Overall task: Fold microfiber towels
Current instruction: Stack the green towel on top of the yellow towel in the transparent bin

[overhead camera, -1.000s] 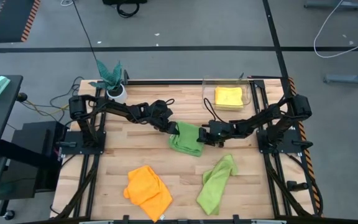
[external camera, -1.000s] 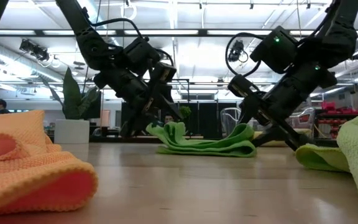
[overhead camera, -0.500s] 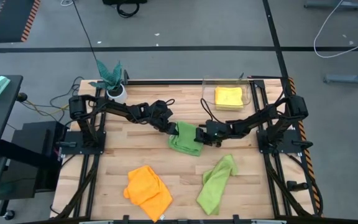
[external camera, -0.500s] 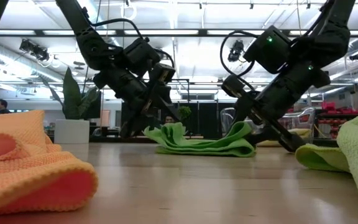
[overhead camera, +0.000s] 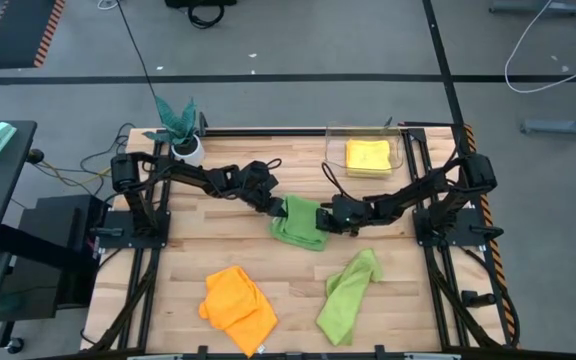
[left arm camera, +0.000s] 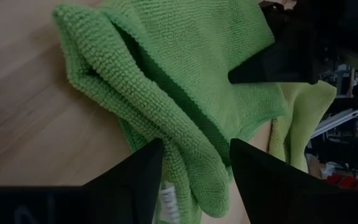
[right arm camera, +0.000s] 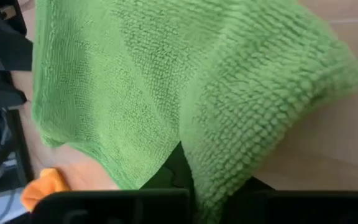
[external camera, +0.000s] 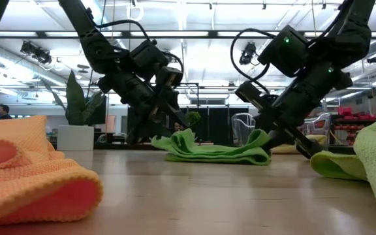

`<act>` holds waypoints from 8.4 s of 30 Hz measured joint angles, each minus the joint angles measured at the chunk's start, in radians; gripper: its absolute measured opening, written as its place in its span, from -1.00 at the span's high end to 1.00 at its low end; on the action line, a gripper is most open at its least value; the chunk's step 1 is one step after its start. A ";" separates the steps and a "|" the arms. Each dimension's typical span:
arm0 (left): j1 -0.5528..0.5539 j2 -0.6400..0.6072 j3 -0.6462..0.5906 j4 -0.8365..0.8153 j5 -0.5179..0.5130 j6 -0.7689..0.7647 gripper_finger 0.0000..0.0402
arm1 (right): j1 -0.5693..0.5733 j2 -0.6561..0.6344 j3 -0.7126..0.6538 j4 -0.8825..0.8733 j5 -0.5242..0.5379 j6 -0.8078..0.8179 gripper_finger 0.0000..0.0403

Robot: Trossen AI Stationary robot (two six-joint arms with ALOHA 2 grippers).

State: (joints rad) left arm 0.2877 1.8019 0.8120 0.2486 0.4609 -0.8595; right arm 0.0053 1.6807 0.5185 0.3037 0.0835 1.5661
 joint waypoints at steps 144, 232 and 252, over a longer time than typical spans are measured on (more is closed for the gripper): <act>0.011 0.091 0.072 -0.045 -0.233 -0.153 0.92 | 0.024 -0.038 0.113 -0.193 0.065 -0.133 0.97; 0.246 0.721 1.410 -0.559 -0.083 0.100 0.95 | -0.923 -0.123 0.636 -1.332 -0.057 -1.002 0.98; 0.257 0.737 1.410 -0.466 -0.056 0.158 0.81 | -1.007 -0.123 0.636 -1.335 -0.039 -1.045 0.47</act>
State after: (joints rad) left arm 0.5444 2.5393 2.2215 -0.2173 0.4045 -0.7011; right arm -1.0019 1.5581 1.1542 -1.0317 0.0444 0.5206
